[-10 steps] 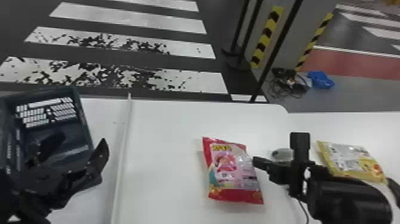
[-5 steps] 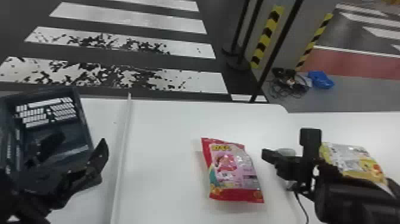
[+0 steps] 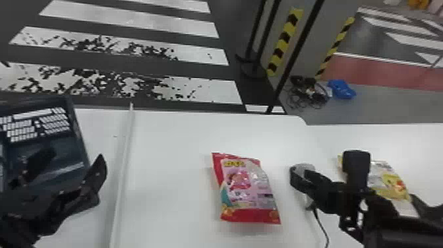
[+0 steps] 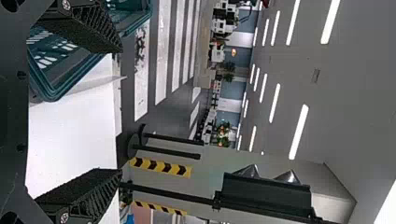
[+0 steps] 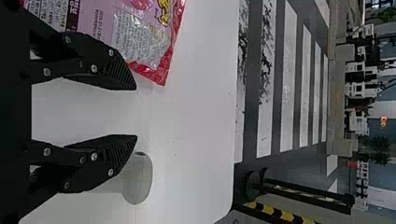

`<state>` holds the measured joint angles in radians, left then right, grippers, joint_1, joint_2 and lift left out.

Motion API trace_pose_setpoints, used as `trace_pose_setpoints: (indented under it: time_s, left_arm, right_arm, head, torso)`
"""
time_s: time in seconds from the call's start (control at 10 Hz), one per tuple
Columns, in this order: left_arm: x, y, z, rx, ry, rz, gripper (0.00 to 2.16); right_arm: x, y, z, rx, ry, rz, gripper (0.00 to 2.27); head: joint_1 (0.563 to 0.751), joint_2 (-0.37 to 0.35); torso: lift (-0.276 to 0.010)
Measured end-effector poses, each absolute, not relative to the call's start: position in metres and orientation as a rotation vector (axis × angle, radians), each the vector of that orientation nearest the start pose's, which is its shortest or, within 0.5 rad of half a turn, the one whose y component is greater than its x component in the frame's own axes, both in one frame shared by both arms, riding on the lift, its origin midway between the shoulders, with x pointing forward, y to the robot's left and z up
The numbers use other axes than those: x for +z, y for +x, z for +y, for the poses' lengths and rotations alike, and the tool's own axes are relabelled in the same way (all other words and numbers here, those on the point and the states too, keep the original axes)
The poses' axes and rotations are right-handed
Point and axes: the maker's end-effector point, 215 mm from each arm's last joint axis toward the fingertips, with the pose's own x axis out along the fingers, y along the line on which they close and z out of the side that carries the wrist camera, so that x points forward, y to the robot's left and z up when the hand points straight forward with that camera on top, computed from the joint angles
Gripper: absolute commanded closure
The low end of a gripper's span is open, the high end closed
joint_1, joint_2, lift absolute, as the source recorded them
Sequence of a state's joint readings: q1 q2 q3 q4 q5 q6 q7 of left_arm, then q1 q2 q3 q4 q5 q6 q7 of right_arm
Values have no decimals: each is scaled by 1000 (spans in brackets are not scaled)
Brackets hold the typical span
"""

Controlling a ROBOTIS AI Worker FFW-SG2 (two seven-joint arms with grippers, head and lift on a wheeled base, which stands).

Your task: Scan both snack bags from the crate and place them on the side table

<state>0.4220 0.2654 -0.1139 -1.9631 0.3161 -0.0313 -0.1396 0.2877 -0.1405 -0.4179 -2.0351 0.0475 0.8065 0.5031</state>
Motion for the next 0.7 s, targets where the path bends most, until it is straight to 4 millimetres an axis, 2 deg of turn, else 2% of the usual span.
trace_pose_setpoints:
  time_s: [0.3, 0.5, 0.7]
  left_arm:
    - [-349, 455, 170, -337, -128, 45, 83]
    - [-350, 455, 168, -341, -129, 46, 83]
    - [-350, 455, 168, -342, -130, 47, 83]
  right_arm:
    - [-448, 419, -426, -2, -31, 644, 87]
    - [-460, 423, -438, -25, -29, 677, 87]
    - [-481, 428, -450, -39, -5, 724, 90]
  head:
    - [695, -313]
    - [695, -331]
    - [695, -345]
  torso:
    - [-95]
    - [-95]
    - [-95]
